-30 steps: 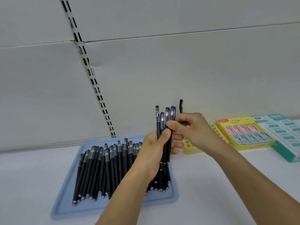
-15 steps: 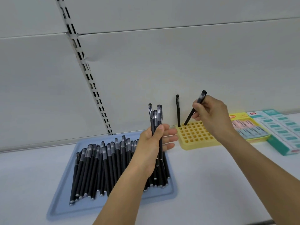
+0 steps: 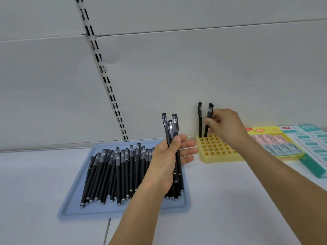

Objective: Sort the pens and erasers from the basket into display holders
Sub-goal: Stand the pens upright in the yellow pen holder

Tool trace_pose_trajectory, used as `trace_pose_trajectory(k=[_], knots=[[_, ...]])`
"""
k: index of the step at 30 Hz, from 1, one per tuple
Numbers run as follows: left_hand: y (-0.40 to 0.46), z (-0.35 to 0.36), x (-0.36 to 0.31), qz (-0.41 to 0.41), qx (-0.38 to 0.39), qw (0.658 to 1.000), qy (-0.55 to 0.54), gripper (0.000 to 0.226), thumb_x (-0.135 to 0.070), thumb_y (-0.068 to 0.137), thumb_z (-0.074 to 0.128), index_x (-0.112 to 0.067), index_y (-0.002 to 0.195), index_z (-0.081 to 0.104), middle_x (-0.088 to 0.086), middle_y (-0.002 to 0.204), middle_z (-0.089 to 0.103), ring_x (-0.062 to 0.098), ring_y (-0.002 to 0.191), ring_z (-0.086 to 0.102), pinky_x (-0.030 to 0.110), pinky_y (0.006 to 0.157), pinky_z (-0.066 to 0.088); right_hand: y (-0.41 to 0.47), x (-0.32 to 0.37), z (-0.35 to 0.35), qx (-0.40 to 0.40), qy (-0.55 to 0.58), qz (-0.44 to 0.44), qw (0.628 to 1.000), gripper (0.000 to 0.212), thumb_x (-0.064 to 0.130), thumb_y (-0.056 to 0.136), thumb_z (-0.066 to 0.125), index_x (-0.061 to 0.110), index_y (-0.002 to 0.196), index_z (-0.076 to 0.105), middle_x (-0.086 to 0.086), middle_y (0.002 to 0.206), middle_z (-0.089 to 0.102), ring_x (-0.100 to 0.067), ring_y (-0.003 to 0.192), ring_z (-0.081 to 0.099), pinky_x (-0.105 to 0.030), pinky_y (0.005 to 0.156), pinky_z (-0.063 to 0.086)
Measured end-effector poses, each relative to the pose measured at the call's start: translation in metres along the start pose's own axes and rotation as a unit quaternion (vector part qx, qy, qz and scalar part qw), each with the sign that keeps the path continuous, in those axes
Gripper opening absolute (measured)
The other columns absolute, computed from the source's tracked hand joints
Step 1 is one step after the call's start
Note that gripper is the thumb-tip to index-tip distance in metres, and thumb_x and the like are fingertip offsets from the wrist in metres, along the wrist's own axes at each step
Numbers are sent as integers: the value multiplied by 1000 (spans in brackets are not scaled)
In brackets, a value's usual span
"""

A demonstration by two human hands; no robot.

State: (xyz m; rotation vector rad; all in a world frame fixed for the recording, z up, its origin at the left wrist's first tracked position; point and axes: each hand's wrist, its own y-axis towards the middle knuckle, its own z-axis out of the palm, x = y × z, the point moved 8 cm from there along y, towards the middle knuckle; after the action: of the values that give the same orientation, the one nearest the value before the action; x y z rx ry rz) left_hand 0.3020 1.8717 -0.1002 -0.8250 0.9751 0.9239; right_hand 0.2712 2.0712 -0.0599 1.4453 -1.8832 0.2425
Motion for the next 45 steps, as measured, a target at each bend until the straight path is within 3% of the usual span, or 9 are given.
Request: trace_pose_trajectory(k=[5, 10, 12, 15, 20, 24, 33, 42, 45], knots=[[-3, 11, -1, 2, 24, 1000, 16, 28, -24, 104, 40, -7, 109, 61, 11, 101, 74, 25, 91, 72, 36, 82, 58, -33, 26, -26, -73, 36, -3, 997, 27, 42, 87, 65, 18, 100, 59, 4, 89, 59, -17, 81, 56, -34, 71, 46], [-9, 42, -5, 13, 122, 988, 98, 31, -26, 105, 39, -11, 120, 62, 9, 107, 73, 26, 98, 71, 42, 91, 55, -66, 63, 3, 160, 281, -9, 946, 31, 27, 92, 63, 5, 71, 65, -4, 66, 66, -8, 61, 59, -21, 61, 48], [-10, 43, -4, 17, 118, 987, 111, 31, -27, 105, 40, -11, 120, 63, 7, 109, 73, 22, 101, 70, 41, 92, 55, -64, 62, -9, 137, 286, -11, 948, 30, 20, 93, 62, 11, 65, 65, 8, 51, 57, -2, 48, 50, -13, 51, 41], [-8, 28, -4, 32, 49, 988, 144, 29, -29, 104, 41, -15, 114, 64, 0, 107, 74, 13, 100, 70, 41, 94, 54, -50, 39, -35, 36, 296, 10, 955, 25, 22, 92, 63, 1, 81, 69, -4, 51, 52, -12, 42, 42, -23, 45, 35], [-14, 14, -12, 74, -11, 986, 147, 26, -29, 105, 38, -16, 109, 60, 1, 93, 75, 16, 72, 70, 32, 71, 58, -32, 11, -63, -68, 219, -4, 973, 17, 20, 95, 58, 7, 89, 66, -10, 74, 68, -18, 61, 68, -32, 64, 58], [-13, 11, -3, 39, -50, 988, 142, 23, -27, 104, 40, -17, 106, 61, 2, 74, 59, 7, 42, 34, 20, 40, 31, -24, -2, -49, -48, 183, 3, 982, 14, 16, 97, 55, 13, 86, 64, -7, 78, 66, -15, 66, 69, -34, 72, 60], [-14, 11, 6, -3, -66, 997, 44, 8, -16, 99, 43, -12, 96, 50, -1, 66, 50, 10, 47, 27, 24, 44, 18, -8, -1, -28, -15, 109, -13, 994, 18, 19, 97, 53, 6, 89, 64, -10, 74, 67, -17, 64, 70, -44, 75, 59], [-18, 13, -2, 52, -39, 995, 74, 23, -17, 105, 40, -12, 110, 62, -1, 76, 63, 10, 58, 51, 23, 52, 42, -4, -10, -6, 41, 42, 32, 998, 20, 22, 96, 57, 6, 88, 65, -10, 70, 69, -19, 64, 69, -44, 77, 58], [-19, 15, -3, 58, -30, 995, 74, 24, -18, 105, 40, -12, 111, 63, 1, 80, 68, 11, 62, 55, 23, 56, 46, -13, -13, -21, -15, 13, 42, 999, 25, 32, 93, 62, 10, 103, 58, -2, 90, 64, -21, 83, 63, -38, 81, 51]])
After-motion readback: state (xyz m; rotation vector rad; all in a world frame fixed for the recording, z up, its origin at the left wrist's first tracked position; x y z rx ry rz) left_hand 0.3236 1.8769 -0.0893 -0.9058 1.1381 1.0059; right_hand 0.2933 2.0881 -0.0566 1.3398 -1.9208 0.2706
